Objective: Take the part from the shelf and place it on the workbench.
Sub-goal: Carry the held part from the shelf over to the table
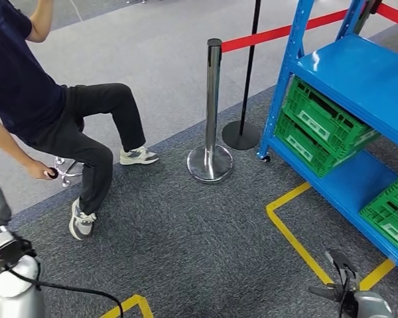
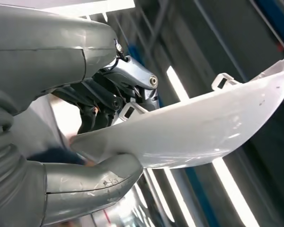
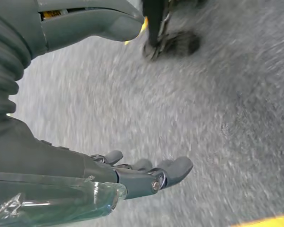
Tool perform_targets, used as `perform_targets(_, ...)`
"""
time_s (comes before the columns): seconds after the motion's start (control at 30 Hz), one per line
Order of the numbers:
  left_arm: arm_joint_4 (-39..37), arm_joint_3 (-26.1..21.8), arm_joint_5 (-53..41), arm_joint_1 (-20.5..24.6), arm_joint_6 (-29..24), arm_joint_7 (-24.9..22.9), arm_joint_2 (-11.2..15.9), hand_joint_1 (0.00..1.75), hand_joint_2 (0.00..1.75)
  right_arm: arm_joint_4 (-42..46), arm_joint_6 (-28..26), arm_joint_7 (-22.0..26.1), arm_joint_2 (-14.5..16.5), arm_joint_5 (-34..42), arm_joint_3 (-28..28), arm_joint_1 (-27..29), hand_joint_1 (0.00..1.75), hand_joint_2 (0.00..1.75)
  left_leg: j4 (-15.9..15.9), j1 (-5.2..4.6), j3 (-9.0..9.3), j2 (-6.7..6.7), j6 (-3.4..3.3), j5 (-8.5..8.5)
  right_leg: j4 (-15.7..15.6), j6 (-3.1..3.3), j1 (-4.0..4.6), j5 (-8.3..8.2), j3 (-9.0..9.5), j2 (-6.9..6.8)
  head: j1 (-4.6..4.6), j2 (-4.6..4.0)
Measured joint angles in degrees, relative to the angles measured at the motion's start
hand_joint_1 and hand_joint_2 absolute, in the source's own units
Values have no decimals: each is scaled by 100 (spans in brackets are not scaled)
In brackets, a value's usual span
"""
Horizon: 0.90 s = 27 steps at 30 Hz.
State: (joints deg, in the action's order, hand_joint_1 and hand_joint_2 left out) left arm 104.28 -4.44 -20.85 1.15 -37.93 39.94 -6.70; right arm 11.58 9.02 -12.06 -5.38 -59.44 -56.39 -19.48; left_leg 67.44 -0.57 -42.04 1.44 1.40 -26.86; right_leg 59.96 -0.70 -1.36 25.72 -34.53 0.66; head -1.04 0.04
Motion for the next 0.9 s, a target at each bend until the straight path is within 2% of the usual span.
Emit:
perform_targets(0.03,90,-151,38,-124,-1,4,28,175,175,4,45,68,-68,-45,63,56,0,175,401,12,-191,-56,14,-165,0,13,9,8,0,-76,-3,0)
perform_targets(0.07,161,-269,58,-227,0,4,51,175,175,6,67,101,-114,-66,111,94,0,175,656,24,-309,-77,20,-239,0,20,18,13,0,-152,-3,0)
perform_targets(0.1,219,-363,65,-311,0,4,70,175,175,8,82,120,-149,-79,151,118,0,175,703,32,-321,-87,17,-208,0,23,24,17,0,-230,-3,0)
perform_targets(0.13,273,-436,62,-372,0,4,86,175,175,9,90,130,-177,-85,187,128,0,175,515,36,-207,-106,6,-82,0,21,31,19,3,-302,-3,0)
perform_targets(0.17,325,-493,53,-411,1,4,98,175,175,9,94,136,-191,-86,219,130,0,175,158,31,5,-163,-14,86,0,16,35,23,8,-367,-3,0)
perform_targets(0.2,371,-535,37,-433,1,4,108,175,175,9,97,141,-205,-88,250,130,0,175,-264,12,264,-286,-39,229,1,2,49,32,15,-430,-4,0)
perform_targets(0.23,412,-570,13,-442,1,4,113,175,175,9,99,151,-215,-95,277,132,0,175,-616,-7,473,-384,-62,316,6,-21,62,45,21,-486,-4,0)
perform_targets(0.27,449,-602,-11,-454,1,5,114,175,175,9,111,174,-224,-111,303,136,0,175,-850,-27,607,-453,-86,355,5,-49,74,54,30,-541,0,0)
perform_targets(0.3,490,-644,-34,-478,1,5,114,175,175,9,139,214,-233,-141,329,141,0,175,-963,-47,662,-467,-106,359,-3,-80,81,60,42,-600,3,0)
perform_targets(0.37,605,-758,-40,-573,1,6,113,175,175,9,241,316,-245,-220,385,150,0,175,-1022,-48,667,-336,-165,381,-27,-144,63,70,68,-680,7,0)
perform_targets(0.4,679,-817,-22,-620,1,6,113,175,175,9,304,363,-256,-256,418,159,0,175,-1045,-38,683,-279,-199,394,16,-172,50,117,61,-614,13,0)
perform_targets(0.43,746,-863,10,-655,1,6,113,175,175,9,355,394,-276,-280,446,172,0,175,-1068,-24,701,-222,-239,407,164,-194,41,218,6,-487,26,0)
perform_targets(0.5,831,-909,100,-702,1,7,117,175,175,9,423,410,-349,-300,478,216,0,175,-1083,-10,717,-105,-292,420,807,-216,35,552,-276,-177,66,0)
perform_targets(0.53,846,-916,147,-727,2,7,118,175,175,9,439,388,-392,-299,480,238,0,175,-1082,-10,716,-34,-308,423,1196,-224,38,707,-467,-100,79,0)
perform_targets(0.57,847,-910,190,-748,6,7,120,175,175,9,446,353,-425,-295,480,254,0,175,-1080,-9,716,39,-312,424,1466,-231,41,778,-615,-66,85,0)
perform_targets(0.6,838,-892,226,-757,13,7,119,175,175,9,439,306,-448,-285,480,260,0,175,-1078,-5,716,113,-312,426,1543,-237,43,742,-677,-53,87,0)
perform_targets(0.63,812,-857,254,-748,27,7,117,175,175,9,415,246,-458,-270,480,250,0,175,-1073,4,717,184,-308,428,1377,-241,39,591,-620,-42,87,0)
perform_targets(0.67,762,-804,278,-715,48,7,114,175,175,9,374,180,-462,-251,480,229,0,175,-1065,16,719,252,-297,430,1025,-248,27,376,-463,-12,87,0)
perform_targets(0.73,582,-652,342,-592,115,6,88,175,175,9,257,25,-459,-196,475,150,0,175,-1034,23,699,380,-246,433,263,-268,-16,82,-90,204,89,0)
perform_targets(0.77,449,-549,387,-509,162,6,60,175,175,8,186,-63,-453,-162,469,96,0,175,-1024,23,678,435,-211,444,47,-263,-29,29,21,281,87,0)
perform_targets(0.8,307,-432,433,-423,202,6,21,175,175,8,108,-160,-441,-122,458,37,0,175,-1023,24,654,486,-172,464,-40,-247,-30,28,68,330,86,0)
perform_targets(0.87,-5,-165,483,-266,244,6,-76,175,175,7,-55,-346,-400,-16,422,-85,0,175,-1044,40,619,557,-108,509,-54,-176,-13,-8,68,226,85,0)
perform_targets(0.9,-160,-26,497,-188,240,6,-127,175,175,7,-144,-432,-374,61,384,-151,0,175,-1015,38,594,481,-82,489,-63,-137,-11,-27,68,178,79,0)
